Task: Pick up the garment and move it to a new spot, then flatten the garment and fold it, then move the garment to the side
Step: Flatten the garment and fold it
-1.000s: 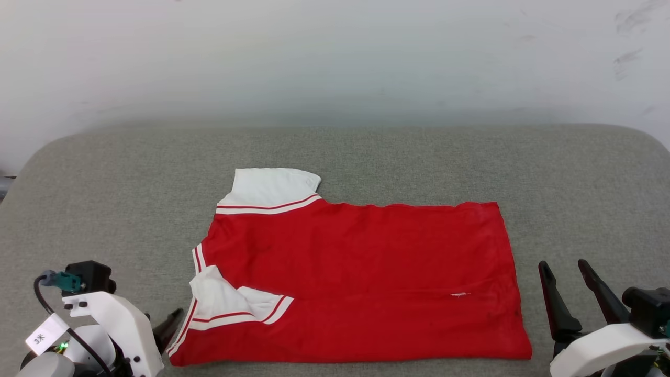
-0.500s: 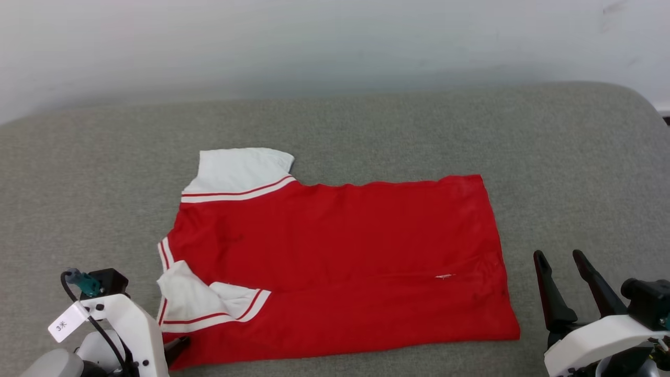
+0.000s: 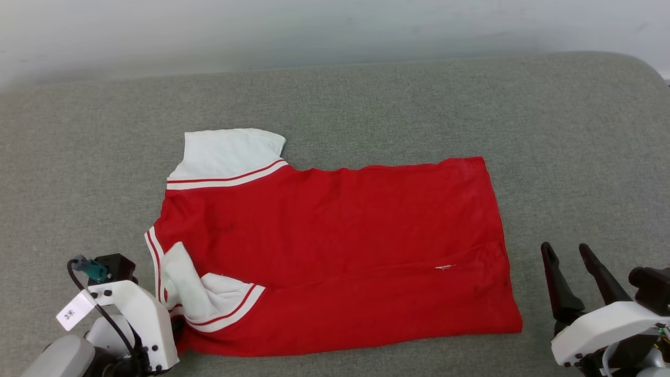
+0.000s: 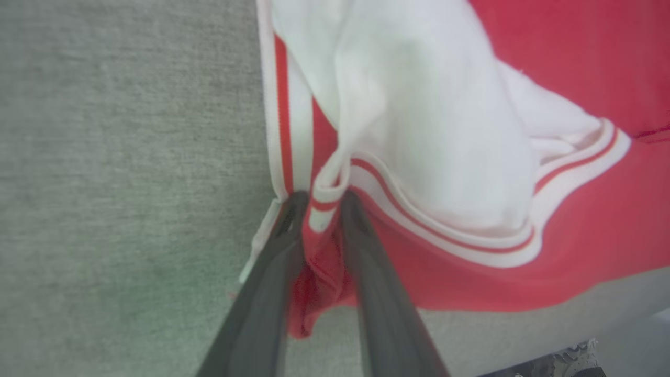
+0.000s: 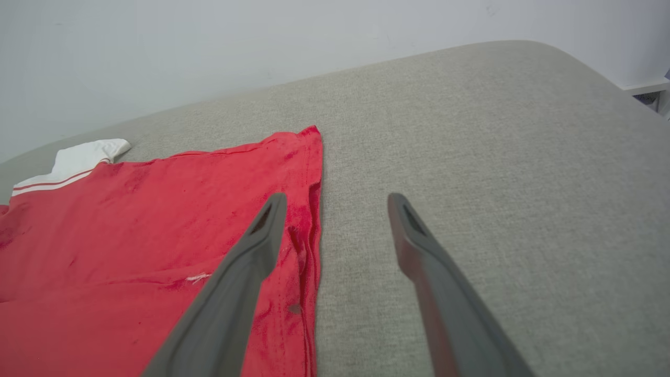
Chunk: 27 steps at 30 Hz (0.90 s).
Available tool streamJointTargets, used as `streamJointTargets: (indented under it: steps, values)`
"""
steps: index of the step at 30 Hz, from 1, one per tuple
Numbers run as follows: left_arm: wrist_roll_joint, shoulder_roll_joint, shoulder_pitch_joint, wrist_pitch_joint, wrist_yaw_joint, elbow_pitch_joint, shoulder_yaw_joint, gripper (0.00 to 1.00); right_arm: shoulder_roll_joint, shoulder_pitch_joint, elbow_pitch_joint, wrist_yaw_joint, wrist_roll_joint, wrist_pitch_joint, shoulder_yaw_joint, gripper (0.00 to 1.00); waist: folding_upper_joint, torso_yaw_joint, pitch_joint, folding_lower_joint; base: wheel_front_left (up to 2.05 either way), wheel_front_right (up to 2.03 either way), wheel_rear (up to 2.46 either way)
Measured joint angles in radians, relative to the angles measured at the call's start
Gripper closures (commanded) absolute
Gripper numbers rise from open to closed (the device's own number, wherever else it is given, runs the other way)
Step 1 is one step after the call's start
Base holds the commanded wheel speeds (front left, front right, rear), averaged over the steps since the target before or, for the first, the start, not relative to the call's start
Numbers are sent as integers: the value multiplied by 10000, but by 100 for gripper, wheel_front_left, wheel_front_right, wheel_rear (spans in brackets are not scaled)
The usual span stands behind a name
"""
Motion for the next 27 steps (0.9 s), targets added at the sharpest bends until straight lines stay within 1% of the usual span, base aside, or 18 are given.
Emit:
streamJointTargets:
  steps: [2, 4, 7, 13, 16, 18, 22, 27]
  values:
    - [13, -144, -28, -157, -96, -23, -46, 100, -46, -1, 88, 0, 61, 140, -111, 0, 0, 39, -58, 1, 0, 0, 0]
    - [111, -155, -27, -268, -140, -69, -92, 100, -159, 5, 201, 0, 194, 487, -217, 0, 0, 104, -132, 2, 0, 0, 0]
    - [268, -123, 12, -443, -94, -274, -107, 100, -322, 14, 305, 0, 393, 1212, -309, 0, 0, 211, -269, 2, 0, 0, 0]
    - [441, 86, 292, -719, 247, -1106, 52, 100, -809, 153, 447, 0, 1043, 3894, 29, 0, 0, 431, -492, 2, 0, 0, 0]
    - [545, 230, 399, -819, 451, -1569, 102, 100, -1003, 267, 330, 0, 1333, 5070, 244, 0, 0, 560, -535, 2, 0, 0, 0]
    - [614, 311, 474, -832, 554, -1871, 134, 100, -1037, 284, 222, 0, 1425, 5626, 391, 0, 0, 654, -531, 2, 0, 0, 0]
    - [725, 391, 541, -857, 736, -2347, 121, 100, -1064, 266, 155, 0, 1488, 6301, 662, 0, 0, 824, -458, 2, 0, 0, 0]
    - [871, 416, 539, -874, 849, -2669, 92, 100, -1074, 52, 585, 0, 1542, 6784, 846, 0, 0, 972, -232, 1, 0, 0, 0]
